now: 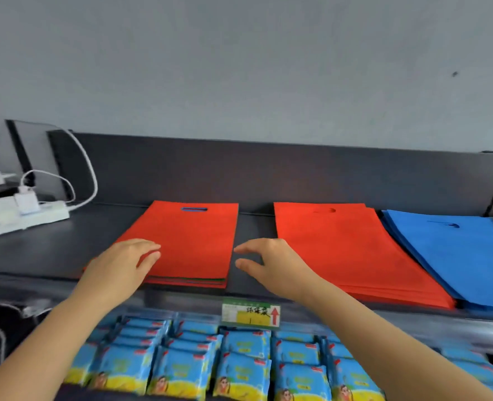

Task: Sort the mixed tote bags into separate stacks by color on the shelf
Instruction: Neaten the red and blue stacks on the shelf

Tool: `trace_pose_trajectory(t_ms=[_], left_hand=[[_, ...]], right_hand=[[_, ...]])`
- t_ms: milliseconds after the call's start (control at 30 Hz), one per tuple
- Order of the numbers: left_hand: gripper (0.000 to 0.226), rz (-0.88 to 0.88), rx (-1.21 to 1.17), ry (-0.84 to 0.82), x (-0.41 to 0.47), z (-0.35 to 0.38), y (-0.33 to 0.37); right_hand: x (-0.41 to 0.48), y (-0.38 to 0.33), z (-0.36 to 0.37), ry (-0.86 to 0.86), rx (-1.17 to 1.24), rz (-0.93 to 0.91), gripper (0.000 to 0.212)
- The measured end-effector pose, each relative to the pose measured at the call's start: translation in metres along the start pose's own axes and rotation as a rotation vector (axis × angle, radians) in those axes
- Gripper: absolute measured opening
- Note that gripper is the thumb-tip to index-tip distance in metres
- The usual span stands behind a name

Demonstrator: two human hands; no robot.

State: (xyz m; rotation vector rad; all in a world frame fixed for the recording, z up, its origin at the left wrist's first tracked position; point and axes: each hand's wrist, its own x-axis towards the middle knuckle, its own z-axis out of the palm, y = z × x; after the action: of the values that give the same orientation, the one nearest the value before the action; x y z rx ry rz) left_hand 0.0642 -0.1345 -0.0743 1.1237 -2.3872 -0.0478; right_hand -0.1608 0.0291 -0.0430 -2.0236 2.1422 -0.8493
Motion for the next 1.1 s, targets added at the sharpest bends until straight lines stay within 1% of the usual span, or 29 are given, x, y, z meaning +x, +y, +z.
trace_pose_trajectory(t_ms=[100, 200, 333, 367, 433, 467, 500, 567, 600, 633, 667, 700, 767, 800, 833, 867, 933, 967, 1000, 1067, 1100], left_hand=[[0.027, -0.042, 0.008, -0.026, -0.005, -0.005, -0.031], [0.030, -0.037, 0.004, -0.075, -0.003, -0.007, -0.047], [0.038, 0.014, -0.031, -0.173, 0.006, -0.007, -0.052], [0.040, 0.020, -0.035, -0.204, 0.008, -0.006, -0.052], [0.044, 0.021, -0.025, -0.288, 0.012, -0.006, -0.052], [0.049, 0.012, -0.025, -0.334, 0.014, -0.007, -0.054], [0.062, 0.001, -0.030, -0.372, 0.017, -0.008, -0.055], [0.104, 0.014, -0.038, -0.404, 0.023, -0.012, -0.057], [0.120, 0.016, -0.038, -0.422, 0.025, -0.013, -0.059], [0.127, 0.017, -0.033, -0.442, 0.027, -0.014, -0.060], [0.125, 0.013, -0.030, -0.463, 0.028, -0.015, -0.060], [0.115, 0.011, -0.027, -0.478, 0.029, -0.016, -0.060], [0.074, 0.008, -0.004, -0.467, 0.030, -0.014, -0.060], [0.054, 0.007, 0.008, -0.426, 0.031, -0.012, -0.060], [0.039, 0.012, 0.021, -0.376, 0.032, -0.010, -0.058], [0.030, 0.015, 0.040, -0.321, 0.033, -0.008, -0.057], [0.020, -0.002, 0.070, -0.228, 0.035, -0.004, -0.055], [0.019, -0.021, 0.067, -0.207, 0.035, -0.004, -0.054], [0.018, -0.035, 0.054, -0.198, 0.035, -0.004, -0.055], [0.016, -0.034, 0.028, -0.183, 0.035, -0.006, -0.057], [0.015, -0.017, 0.014, -0.147, 0.034, -0.008, -0.055]], right_hand=[[0.027, -0.020, 0.028, -0.045, -0.002, 0.008, 0.035], [0.053, -0.028, 0.048, -0.100, -0.037, 0.083, 0.040], [0.076, -0.020, 0.063, -0.262, -0.114, 0.209, 0.055], [0.080, -0.017, 0.063, -0.275, -0.126, 0.230, 0.055], [0.085, -0.012, 0.062, -0.241, -0.112, 0.263, 0.050], [0.087, -0.010, 0.063, -0.212, -0.096, 0.276, 0.046], [0.089, -0.008, 0.064, -0.181, -0.082, 0.291, 0.043], [0.092, -0.005, 0.069, -0.111, -0.073, 0.322, 0.035], [0.094, -0.004, 0.073, -0.074, -0.076, 0.335, 0.030], [0.096, -0.004, 0.075, -0.041, -0.086, 0.350, 0.026], [0.098, -0.004, 0.076, -0.017, -0.102, 0.365, 0.022], [0.099, -0.005, 0.076, -0.005, -0.115, 0.382, 0.020], [0.102, -0.007, 0.075, 0.000, -0.117, 0.410, 0.020], [0.103, -0.008, 0.075, -0.003, -0.112, 0.421, 0.021], [0.103, -0.010, 0.074, -0.010, -0.109, 0.429, 0.021], [0.104, -0.010, 0.074, -0.020, -0.104, 0.429, 0.022], [0.103, -0.008, 0.073, -0.043, -0.048, 0.422, 0.024], [0.100, -0.009, 0.072, -0.044, 0.021, 0.414, 0.028], [0.097, -0.008, 0.069, -0.022, 0.118, 0.425, 0.038], [0.089, -0.009, 0.060, 0.103, 0.339, 0.532, 0.058], [0.086, -0.008, 0.053, 0.154, 0.466, 0.608, 0.058]])
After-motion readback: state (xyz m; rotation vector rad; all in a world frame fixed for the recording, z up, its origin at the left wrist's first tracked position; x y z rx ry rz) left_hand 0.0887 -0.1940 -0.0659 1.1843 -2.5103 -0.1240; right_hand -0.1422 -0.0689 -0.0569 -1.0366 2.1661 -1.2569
